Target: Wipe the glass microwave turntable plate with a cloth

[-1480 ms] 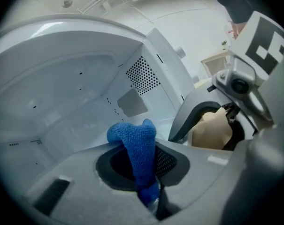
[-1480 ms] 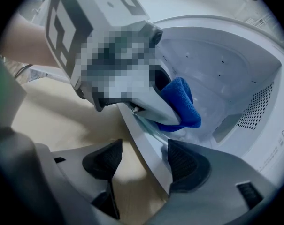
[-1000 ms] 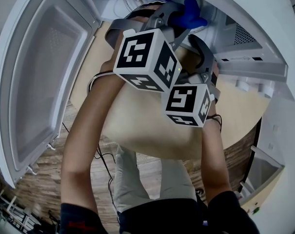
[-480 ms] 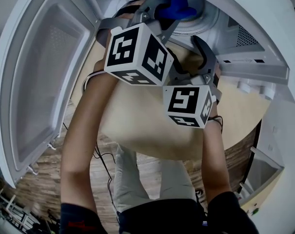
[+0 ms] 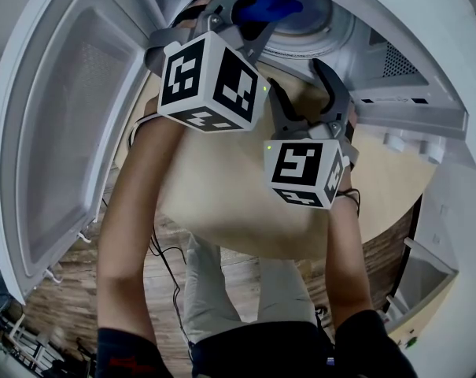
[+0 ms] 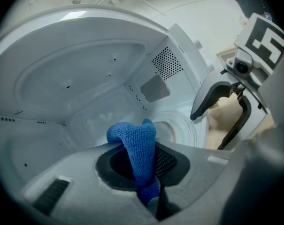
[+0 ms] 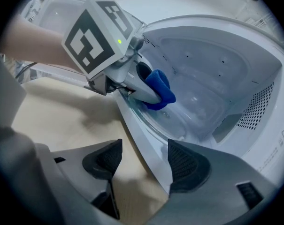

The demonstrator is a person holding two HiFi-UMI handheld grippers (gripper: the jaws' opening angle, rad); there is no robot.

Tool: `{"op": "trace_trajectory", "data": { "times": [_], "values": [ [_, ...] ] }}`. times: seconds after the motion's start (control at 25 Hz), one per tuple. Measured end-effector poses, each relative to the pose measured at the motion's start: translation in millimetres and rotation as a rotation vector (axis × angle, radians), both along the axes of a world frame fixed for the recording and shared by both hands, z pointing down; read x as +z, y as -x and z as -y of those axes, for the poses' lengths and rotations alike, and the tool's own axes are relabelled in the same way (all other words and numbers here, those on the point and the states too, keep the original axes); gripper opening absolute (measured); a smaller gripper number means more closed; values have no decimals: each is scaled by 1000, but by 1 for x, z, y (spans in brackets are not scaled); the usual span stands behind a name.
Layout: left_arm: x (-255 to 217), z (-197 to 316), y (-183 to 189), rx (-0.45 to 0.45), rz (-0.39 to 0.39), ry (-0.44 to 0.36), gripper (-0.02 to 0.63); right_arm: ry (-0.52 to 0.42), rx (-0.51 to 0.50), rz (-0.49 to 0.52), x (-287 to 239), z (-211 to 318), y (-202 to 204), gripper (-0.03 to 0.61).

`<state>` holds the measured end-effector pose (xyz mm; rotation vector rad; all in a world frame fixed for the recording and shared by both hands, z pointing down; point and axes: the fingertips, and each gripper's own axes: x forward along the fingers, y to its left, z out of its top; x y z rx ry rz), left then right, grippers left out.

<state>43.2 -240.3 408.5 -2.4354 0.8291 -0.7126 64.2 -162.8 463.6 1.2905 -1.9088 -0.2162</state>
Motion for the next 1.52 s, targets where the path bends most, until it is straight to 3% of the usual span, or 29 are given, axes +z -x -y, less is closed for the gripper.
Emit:
{"op": "trace_trajectory", "data": {
  "times": [0.28,0.44,1.52],
  "values": [
    [0,7,12,-69,11,-11,54,3,-7,-10,1,0,0,270],
    [-2,8,16,-89,-25,-7,54,3,-6,-12,1,0,0,270],
    [-1,6,-3,-55,-42,31,54,4,-5,-13,1,0,1,270]
  ]
}}
